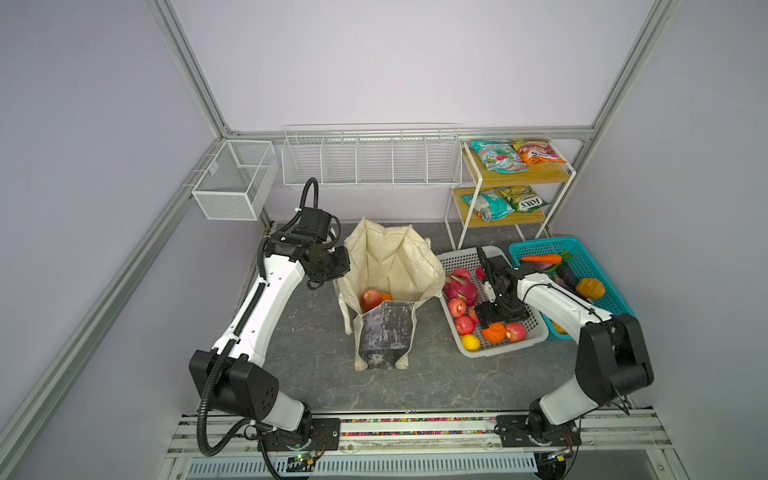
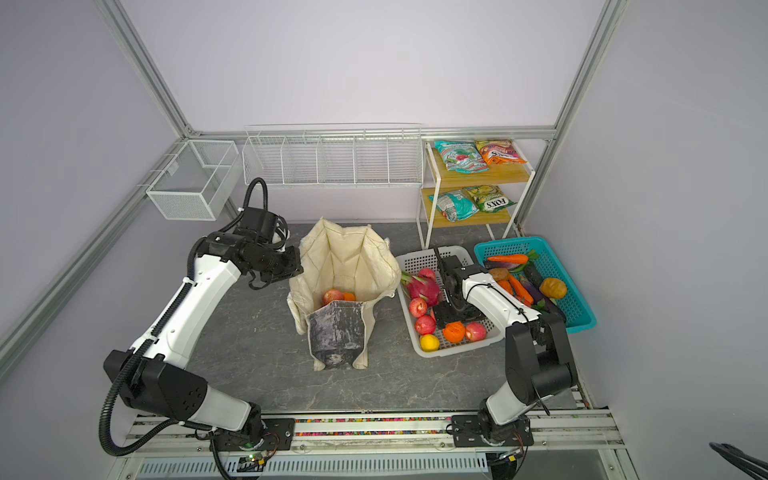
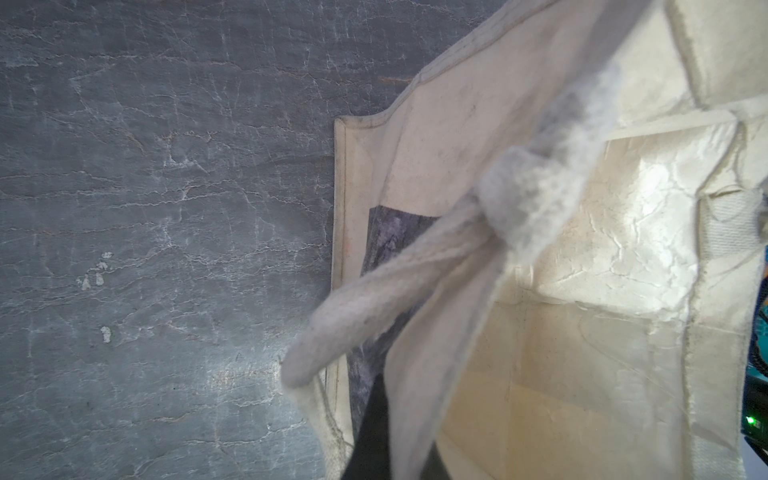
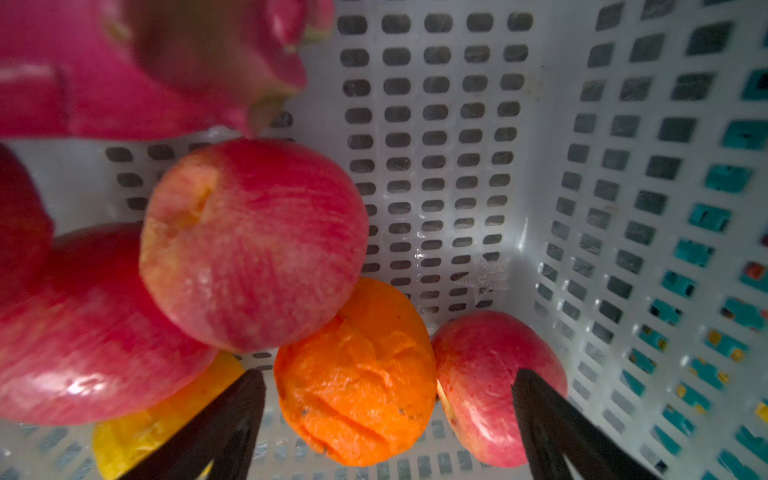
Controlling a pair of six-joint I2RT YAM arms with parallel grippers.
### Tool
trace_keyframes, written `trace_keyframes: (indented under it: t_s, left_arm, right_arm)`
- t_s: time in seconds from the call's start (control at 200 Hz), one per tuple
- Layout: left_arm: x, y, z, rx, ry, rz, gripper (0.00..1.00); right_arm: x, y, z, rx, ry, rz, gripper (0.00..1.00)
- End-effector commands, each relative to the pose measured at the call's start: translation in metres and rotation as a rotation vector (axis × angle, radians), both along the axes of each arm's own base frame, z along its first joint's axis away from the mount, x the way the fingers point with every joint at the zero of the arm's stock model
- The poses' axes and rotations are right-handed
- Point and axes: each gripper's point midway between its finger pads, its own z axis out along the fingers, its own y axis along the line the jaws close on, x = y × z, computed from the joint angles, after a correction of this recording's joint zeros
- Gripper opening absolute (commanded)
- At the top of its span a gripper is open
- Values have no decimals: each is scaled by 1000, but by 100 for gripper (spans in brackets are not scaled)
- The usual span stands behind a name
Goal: Place the food into the grocery bag and tie it
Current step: 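Lower the right gripper and grasp the orange in the white basket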
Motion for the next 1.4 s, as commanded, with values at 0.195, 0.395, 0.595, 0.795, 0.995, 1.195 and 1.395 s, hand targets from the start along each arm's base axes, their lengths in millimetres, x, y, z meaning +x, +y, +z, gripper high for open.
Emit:
trace_keyframes:
  t_s: [0.195, 0.395, 0.595, 0.795, 0.995, 1.195, 1.395]
  left_arm:
    - [4, -3, 7, -4, -3, -7, 0]
    - [5, -5, 5, -10, 2, -10, 0]
    - [7, -6, 4, -12, 3, -10, 0]
    - [9, -6, 6, -8, 0, -14, 0]
    - [12, -7, 8, -11, -3, -14, 0]
    - [13, -7, 9, -7, -7, -19, 0]
    - [12, -7, 8, -6, -7, -25, 0]
  right_arm:
    - [2, 7, -15, 33, 41, 57, 88]
    - [0, 7, -21, 30, 70, 51, 83]
    - [-2, 5, -25, 19, 91, 49, 81]
    - [-1, 6, -26, 21, 98, 44, 73]
    - [1, 6, -24, 21, 93, 40, 65]
    - [4, 6, -6, 20, 77, 33, 62]
    - [20, 8, 31, 27, -5, 17, 61]
